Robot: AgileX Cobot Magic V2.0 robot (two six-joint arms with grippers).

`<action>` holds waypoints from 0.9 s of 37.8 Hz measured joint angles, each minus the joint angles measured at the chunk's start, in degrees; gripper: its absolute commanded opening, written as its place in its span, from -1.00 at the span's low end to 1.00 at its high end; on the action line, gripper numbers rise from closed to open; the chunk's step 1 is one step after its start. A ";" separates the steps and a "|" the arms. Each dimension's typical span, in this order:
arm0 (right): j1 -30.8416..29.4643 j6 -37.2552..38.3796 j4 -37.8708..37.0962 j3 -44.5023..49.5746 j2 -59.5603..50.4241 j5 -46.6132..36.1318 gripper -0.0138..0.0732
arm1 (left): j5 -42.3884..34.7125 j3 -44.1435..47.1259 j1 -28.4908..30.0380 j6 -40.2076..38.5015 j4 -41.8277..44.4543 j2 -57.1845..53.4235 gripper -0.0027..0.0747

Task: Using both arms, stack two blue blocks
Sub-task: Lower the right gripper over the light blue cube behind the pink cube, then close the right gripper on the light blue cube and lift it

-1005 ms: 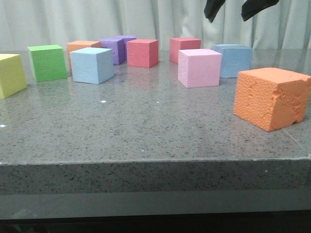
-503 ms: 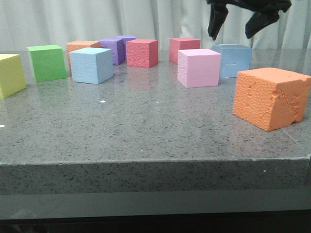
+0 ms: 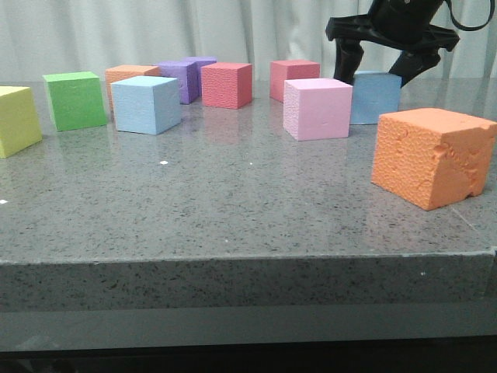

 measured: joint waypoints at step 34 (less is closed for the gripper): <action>4.75 0.00 2.91 -16.02 -6.15 18.99 0.03 | -0.09 0.00 0.00 0.00 0.00 0.00 0.67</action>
